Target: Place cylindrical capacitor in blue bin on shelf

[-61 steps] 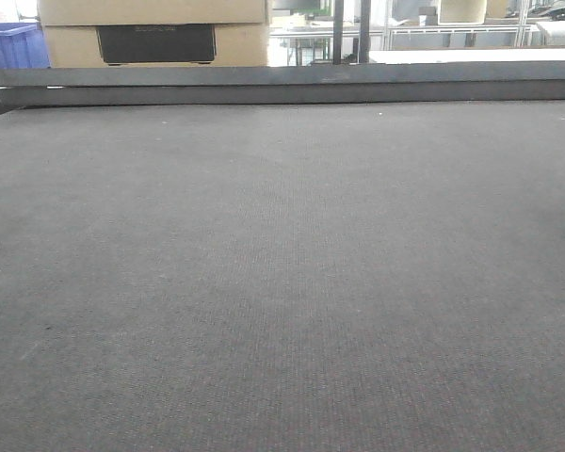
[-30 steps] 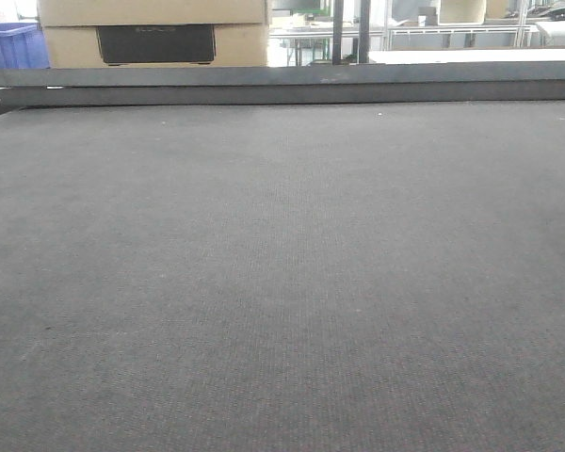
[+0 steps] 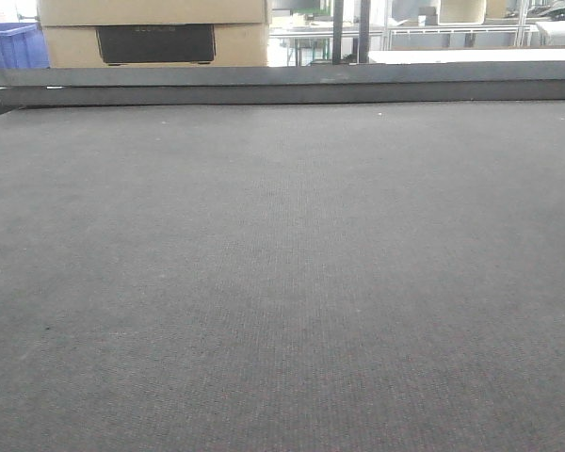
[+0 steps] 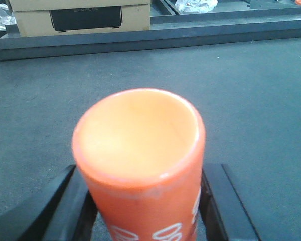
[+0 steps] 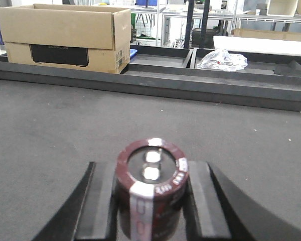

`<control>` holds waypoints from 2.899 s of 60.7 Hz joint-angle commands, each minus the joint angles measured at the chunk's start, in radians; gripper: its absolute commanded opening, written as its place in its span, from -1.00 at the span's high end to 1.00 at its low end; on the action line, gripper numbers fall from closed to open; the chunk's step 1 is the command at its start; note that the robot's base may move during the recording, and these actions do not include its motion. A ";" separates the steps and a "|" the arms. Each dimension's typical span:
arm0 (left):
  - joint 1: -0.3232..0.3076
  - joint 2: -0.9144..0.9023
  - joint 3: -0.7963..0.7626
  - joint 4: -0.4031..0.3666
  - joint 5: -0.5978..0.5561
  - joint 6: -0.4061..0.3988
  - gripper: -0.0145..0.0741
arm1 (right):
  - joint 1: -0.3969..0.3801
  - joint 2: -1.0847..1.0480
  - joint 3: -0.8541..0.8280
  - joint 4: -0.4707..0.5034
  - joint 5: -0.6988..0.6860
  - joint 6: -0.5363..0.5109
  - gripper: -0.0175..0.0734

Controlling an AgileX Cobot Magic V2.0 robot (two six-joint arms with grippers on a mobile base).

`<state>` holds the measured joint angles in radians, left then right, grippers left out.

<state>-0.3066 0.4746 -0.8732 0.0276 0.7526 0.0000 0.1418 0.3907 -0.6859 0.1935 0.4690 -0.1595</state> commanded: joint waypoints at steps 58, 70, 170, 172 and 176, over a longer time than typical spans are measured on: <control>-0.005 -0.003 0.002 0.002 -0.018 0.000 0.92 | 0.003 -0.005 0.002 -0.007 -0.020 -0.007 0.97; -0.005 -0.003 0.002 0.002 -0.018 0.000 0.92 | 0.003 -0.005 0.002 -0.007 -0.020 -0.007 0.97; -0.005 -0.003 0.002 0.002 -0.018 0.000 0.92 | 0.003 -0.005 0.002 -0.007 -0.020 -0.007 0.97; -0.005 -0.003 0.002 0.002 -0.018 0.000 0.92 | 0.003 -0.005 0.002 -0.007 -0.020 -0.007 0.97; -0.005 -0.003 0.002 0.002 -0.018 0.000 0.92 | 0.003 -0.005 0.002 -0.007 -0.020 -0.007 0.97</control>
<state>-0.3066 0.4746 -0.8710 0.0334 0.7526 0.0000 0.1441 0.3907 -0.6859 0.1935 0.4709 -0.1617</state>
